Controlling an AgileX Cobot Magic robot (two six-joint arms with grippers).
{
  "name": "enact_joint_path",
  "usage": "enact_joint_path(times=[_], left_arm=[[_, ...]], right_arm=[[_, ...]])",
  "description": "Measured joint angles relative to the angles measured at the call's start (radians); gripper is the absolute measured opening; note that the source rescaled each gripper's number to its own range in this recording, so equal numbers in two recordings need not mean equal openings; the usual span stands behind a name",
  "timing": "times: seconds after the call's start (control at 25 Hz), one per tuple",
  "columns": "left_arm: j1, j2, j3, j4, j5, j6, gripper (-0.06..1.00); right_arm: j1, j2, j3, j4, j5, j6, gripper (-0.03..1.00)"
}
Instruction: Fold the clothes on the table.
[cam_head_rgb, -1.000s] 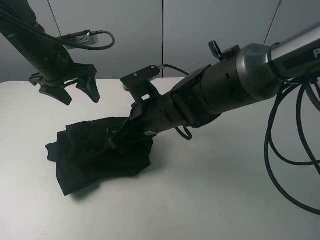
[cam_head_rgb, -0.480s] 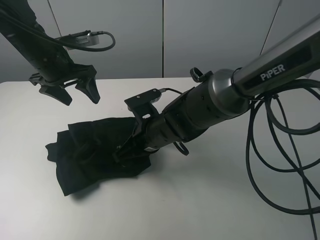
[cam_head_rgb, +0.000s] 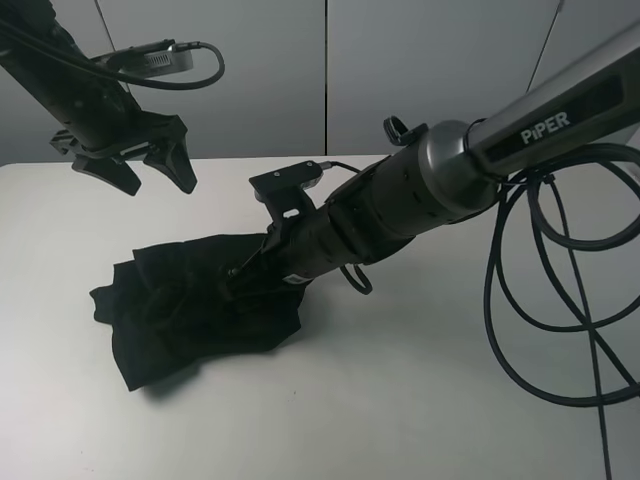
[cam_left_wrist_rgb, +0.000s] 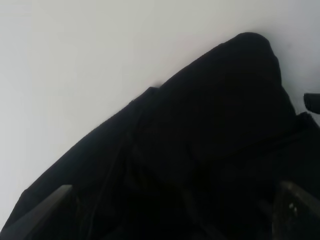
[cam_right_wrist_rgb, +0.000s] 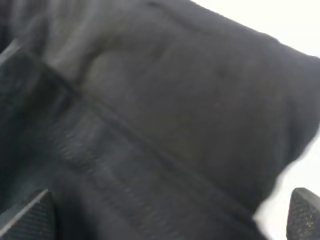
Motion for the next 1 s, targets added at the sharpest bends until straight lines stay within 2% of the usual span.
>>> enact_joint_path(times=[0.28,0.44,0.68,0.84,1.0], left_arm=[[0.000,-0.004,0.000,0.000,0.007,0.001,1.00],[0.000,-0.070,0.000,-0.003,-0.042,0.021,1.00],[0.000,-0.303,0.026,0.025,-0.063,0.049,1.00],[0.000,-0.501,0.097,0.054,-0.079,0.044,1.00],[0.000,-0.698,0.185,0.095,-0.078,0.012,1.00]], right_arm=[[-0.061,-0.013,-0.006,-0.036,0.061,0.007,0.96],[-0.062,-0.118,0.001,-0.082,0.039,0.013,0.96],[-0.096,-0.392,0.096,-0.108,-0.042,0.014,1.00],[-0.118,-0.590,0.220,-0.123,-0.098,-0.004,1.00],[-0.120,-0.763,0.373,-0.104,-0.105,-0.023,1.00]])
